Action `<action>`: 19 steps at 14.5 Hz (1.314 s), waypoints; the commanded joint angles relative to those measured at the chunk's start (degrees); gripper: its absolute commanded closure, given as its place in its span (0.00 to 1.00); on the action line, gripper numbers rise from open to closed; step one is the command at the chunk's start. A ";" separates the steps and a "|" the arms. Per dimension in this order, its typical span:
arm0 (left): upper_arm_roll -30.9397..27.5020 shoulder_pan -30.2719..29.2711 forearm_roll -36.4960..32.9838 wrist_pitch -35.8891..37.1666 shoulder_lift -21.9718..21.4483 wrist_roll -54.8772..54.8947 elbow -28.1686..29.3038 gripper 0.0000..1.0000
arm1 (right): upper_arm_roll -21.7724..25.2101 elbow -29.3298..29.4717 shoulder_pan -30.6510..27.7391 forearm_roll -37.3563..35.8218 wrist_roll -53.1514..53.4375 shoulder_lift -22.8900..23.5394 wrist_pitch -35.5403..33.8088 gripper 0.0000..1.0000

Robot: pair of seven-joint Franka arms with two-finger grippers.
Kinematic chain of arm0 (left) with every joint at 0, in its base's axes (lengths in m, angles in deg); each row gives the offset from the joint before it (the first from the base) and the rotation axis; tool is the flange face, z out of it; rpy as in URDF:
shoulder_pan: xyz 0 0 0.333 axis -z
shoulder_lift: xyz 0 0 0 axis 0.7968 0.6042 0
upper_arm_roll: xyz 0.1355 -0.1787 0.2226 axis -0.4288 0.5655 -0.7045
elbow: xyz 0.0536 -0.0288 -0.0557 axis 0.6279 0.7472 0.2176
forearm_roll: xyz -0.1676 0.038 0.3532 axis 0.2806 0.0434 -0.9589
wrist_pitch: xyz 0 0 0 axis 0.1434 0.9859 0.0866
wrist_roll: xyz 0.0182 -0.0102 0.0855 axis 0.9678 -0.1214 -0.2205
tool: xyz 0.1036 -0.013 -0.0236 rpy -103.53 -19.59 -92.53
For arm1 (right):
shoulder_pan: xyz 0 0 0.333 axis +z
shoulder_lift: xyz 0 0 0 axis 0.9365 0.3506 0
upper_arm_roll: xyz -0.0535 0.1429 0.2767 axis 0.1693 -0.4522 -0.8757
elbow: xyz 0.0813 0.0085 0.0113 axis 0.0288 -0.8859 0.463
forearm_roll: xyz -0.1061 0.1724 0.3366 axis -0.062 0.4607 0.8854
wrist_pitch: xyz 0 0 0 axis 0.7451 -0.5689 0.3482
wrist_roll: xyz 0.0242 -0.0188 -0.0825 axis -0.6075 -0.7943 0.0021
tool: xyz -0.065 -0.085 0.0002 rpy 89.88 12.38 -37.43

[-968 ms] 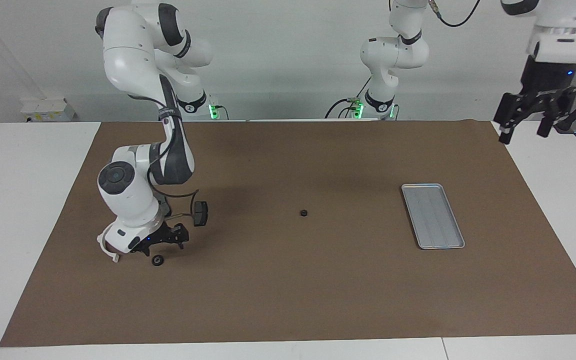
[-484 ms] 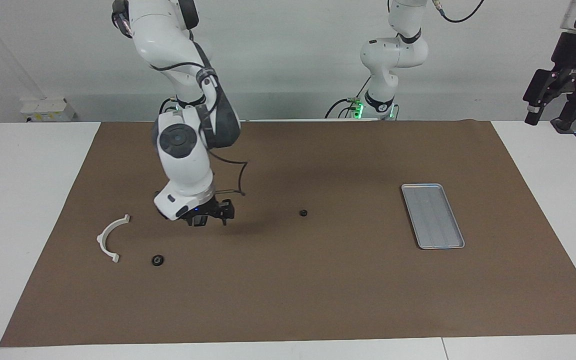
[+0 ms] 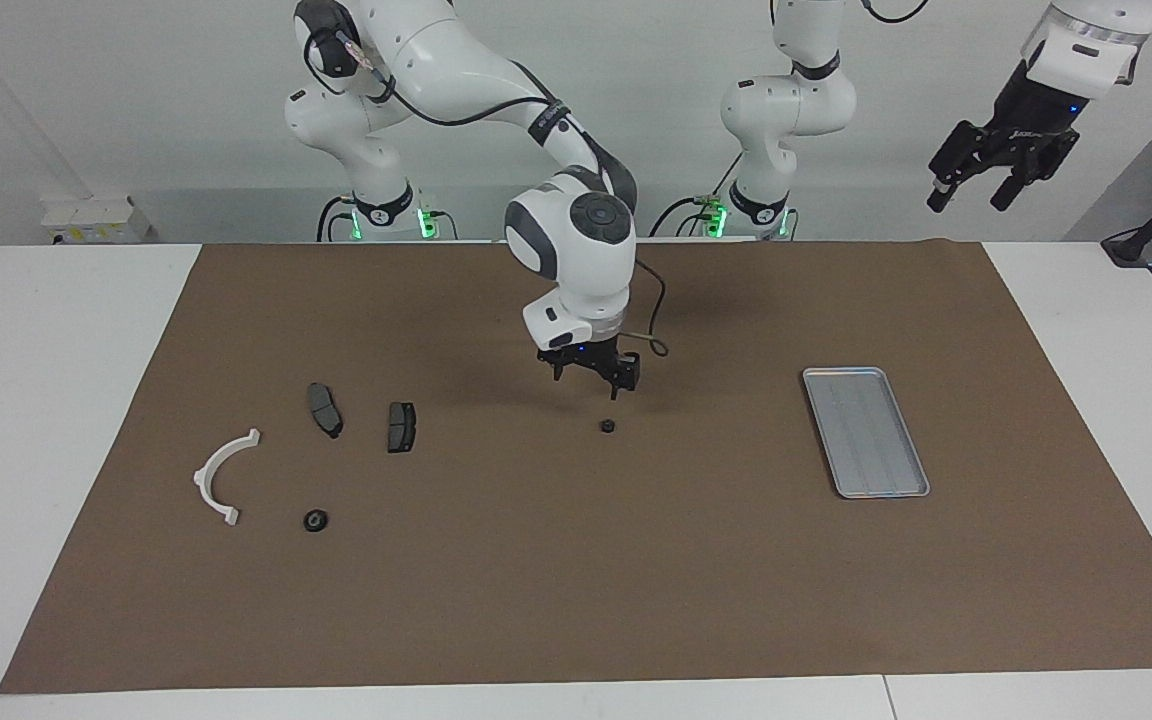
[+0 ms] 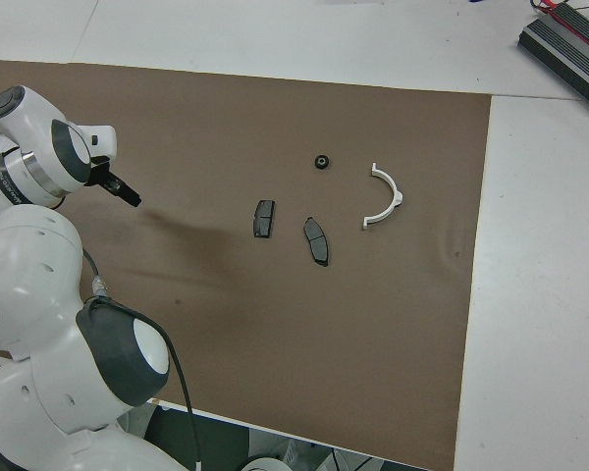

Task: Place bearing gear from tray to pile

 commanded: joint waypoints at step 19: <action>2.87 1.27 -6.19 4.16 3.05 4.37 -1.46 0.00 | 0.18 -3.66 -1.19 -2.43 2.24 5.40 13.14 0.21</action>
